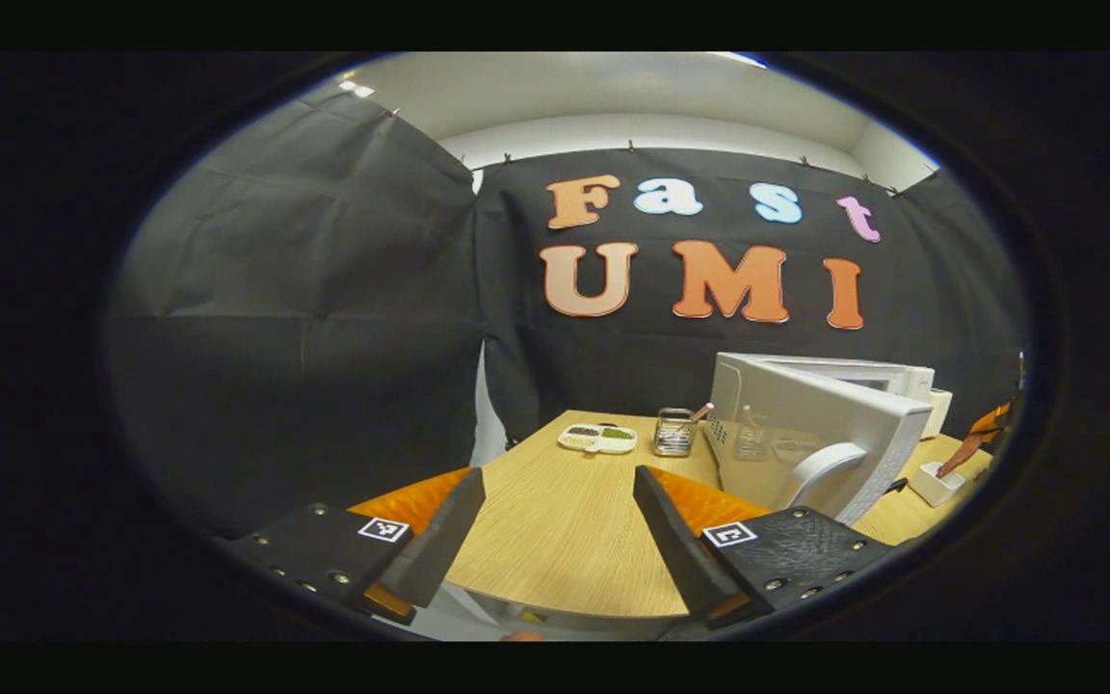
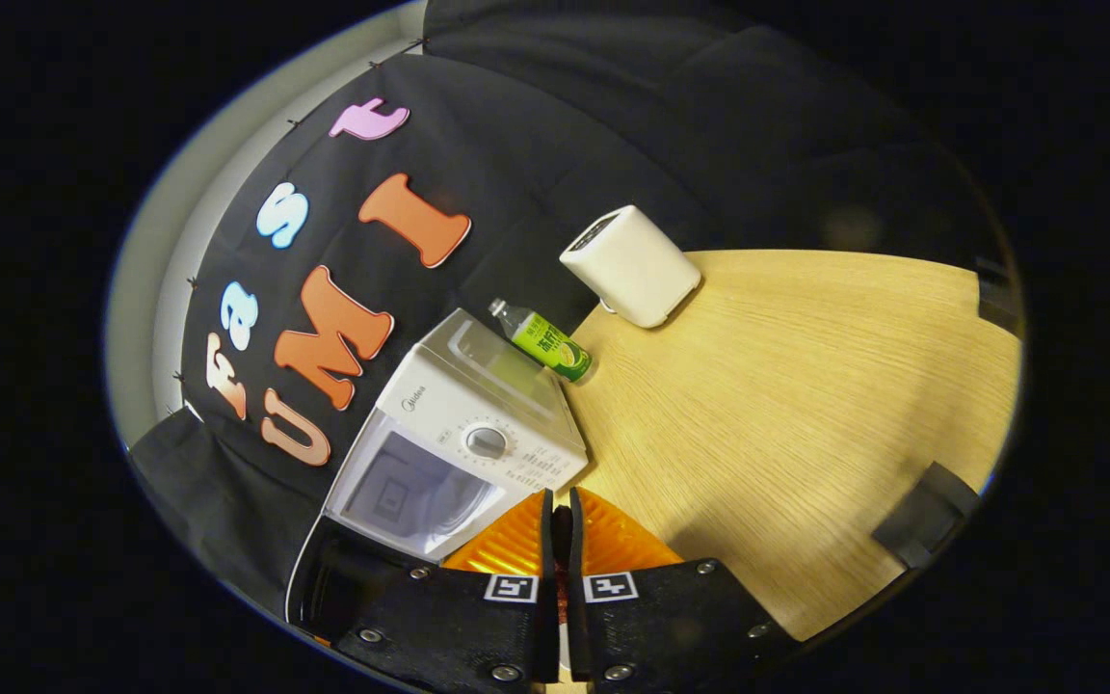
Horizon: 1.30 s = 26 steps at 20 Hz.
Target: Open the microwave oven with the left hand, put the food in, and close the microwave oven.
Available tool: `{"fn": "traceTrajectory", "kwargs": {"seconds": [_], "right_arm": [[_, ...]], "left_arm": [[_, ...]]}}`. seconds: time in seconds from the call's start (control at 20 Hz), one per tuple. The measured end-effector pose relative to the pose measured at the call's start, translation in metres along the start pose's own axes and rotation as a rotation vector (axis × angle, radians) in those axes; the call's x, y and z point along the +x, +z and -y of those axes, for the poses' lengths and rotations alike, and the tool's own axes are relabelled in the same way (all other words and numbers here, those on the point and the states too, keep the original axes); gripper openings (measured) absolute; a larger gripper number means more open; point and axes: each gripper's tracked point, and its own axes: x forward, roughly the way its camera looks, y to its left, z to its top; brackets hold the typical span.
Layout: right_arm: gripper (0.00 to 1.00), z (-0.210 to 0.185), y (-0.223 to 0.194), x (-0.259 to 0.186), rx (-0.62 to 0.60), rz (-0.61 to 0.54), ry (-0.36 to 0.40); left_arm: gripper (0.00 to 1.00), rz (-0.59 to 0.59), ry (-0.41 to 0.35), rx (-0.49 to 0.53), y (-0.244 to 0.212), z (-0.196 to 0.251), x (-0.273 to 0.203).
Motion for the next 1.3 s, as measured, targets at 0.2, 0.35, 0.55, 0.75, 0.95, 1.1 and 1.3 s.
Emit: {"fn": "traceTrajectory", "kwargs": {"seconds": [0.2,0.35,0.55,0.75,0.95,1.1,1.3], "right_arm": [[0.03,-0.035,0.012,-0.004,0.029,0.044,0.064],[0.03,-0.063,0.011,0.007,0.033,0.05,0.106],[0.03,-0.1,-0.003,0.023,0.04,0.031,0.157],[0.03,-0.131,-0.017,0.044,0.046,0.022,0.185],[0.02,-0.161,-0.03,0.066,0.061,0.029,0.201],[0.03,-0.182,-0.046,0.086,0.045,0.037,0.197],[0.03,-0.206,-0.075,0.12,0.048,0.029,0.189]], "left_arm": [[0.93,-0.01,-0.017,0.005,-0.002,0.008,0.003],[0.94,-0.013,-0.037,-0.012,-0.001,0.015,0.005],[0.94,-0.015,-0.057,-0.006,-0.001,0.023,0.008],[0.94,-0.012,-0.083,-0.001,0.002,0.031,0.015],[0.94,-0.002,-0.126,0.005,0.007,0.045,0.027],[0.94,-0.008,-0.142,-0.004,0.005,0.046,0.036],[0.94,-0.013,-0.15,-0.017,0.002,0.045,0.044]]}}
